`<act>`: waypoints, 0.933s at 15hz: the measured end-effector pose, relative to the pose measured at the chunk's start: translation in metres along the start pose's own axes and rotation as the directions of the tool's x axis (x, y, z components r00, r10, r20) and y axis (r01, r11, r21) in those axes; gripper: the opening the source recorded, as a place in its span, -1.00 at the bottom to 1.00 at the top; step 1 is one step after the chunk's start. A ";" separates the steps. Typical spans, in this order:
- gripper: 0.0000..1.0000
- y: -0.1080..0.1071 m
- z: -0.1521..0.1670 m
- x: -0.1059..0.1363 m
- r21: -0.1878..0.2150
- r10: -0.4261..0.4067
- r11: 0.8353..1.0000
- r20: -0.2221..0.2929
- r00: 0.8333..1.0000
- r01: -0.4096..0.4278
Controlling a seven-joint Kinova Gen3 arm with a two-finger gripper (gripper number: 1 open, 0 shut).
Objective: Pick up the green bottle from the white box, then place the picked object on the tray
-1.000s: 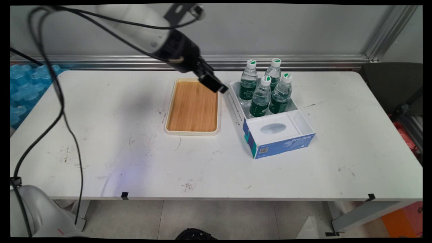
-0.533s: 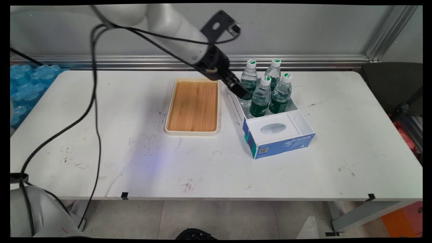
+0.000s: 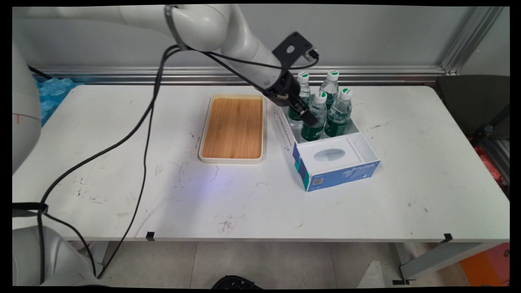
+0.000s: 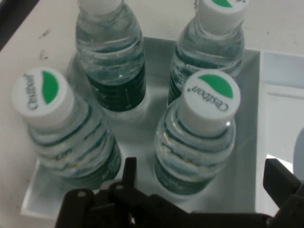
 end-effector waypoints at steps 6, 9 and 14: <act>1.00 0.001 0.027 0.007 -0.007 0.020 1.000 0.017 1.000 -0.019; -1.00 -0.001 0.035 0.009 -0.004 0.028 1.000 0.025 0.999 -0.027; -1.00 -0.004 0.033 0.015 -0.012 0.024 1.000 0.023 0.999 -0.024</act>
